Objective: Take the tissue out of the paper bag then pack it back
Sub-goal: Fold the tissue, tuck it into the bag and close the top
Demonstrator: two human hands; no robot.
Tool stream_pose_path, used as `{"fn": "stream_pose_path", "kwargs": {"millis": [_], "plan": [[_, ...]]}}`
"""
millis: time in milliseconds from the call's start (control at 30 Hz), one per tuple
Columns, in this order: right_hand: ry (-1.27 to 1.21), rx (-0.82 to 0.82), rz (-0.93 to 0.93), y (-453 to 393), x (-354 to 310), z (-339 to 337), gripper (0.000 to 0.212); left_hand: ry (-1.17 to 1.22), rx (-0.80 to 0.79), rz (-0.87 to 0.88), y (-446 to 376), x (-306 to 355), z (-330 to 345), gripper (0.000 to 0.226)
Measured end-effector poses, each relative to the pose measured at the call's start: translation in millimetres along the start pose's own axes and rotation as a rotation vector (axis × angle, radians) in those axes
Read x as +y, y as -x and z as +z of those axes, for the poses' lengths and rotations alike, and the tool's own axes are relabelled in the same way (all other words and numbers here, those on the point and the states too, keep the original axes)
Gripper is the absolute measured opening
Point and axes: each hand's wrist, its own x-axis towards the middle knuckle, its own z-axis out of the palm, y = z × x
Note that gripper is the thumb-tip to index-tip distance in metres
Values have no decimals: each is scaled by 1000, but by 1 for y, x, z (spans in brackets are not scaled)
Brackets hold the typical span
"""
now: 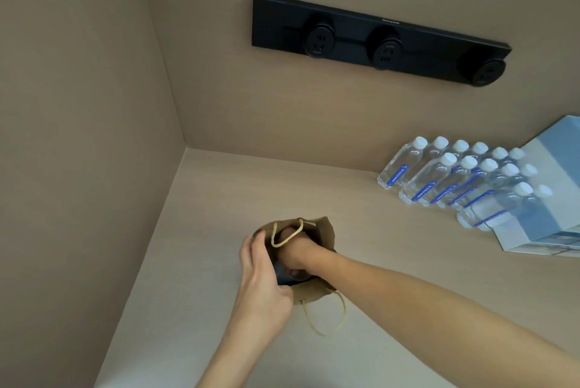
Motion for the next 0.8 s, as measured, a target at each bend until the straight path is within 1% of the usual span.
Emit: {"fn": "stream_pose_path", "kwargs": {"millis": [67, 100, 167, 300, 367, 400, 500, 533, 567, 600, 667, 733, 800], "plan": [[-92, -37, -30, 2, -3, 4, 12, 3, -8, -8, 0, -1, 1, 92], [-97, -39, -56, 3, -5, 6, 12, -2, -11, -12, 0, -1, 2, 92], [-126, -37, -92, 4, -7, 9, 22, -15, -12, -18, 0, -2, 2, 92], [-231, -87, -47, 6, -3, 4, 19, -7, -9, -25, 1, 0, 2, 91], [-255, -135, -34, 9, -2, -2, 25, 20, -1, -17, 2, 0, 1, 90], [-209, -146, -51, 10, -2, -5, 27, 26, 7, -13, 2, 0, 1, 90], [145, -60, -66, 15, -8, -14, 26, 17, 28, -17, 3, 1, 0, 92], [271, -117, -66, 18, -9, -17, 23, 6, 35, -14, 3, 0, 0, 93], [347, -228, -43, 19, -11, -19, 19, -7, 43, -6, 3, 0, 1, 93], [366, -337, -4, 19, -13, -20, 17, -17, 48, 4, 4, -1, 2, 93], [207, -466, 106, 18, -15, -19, 22, -21, 43, 16, 5, -2, 5, 92], [75, -470, 130, 16, -16, -12, 23, -16, 36, 8, 5, -3, 6, 91], [32, -455, 108, 15, -17, -6, 20, -19, 39, -11, 4, -4, 6, 90]]}}
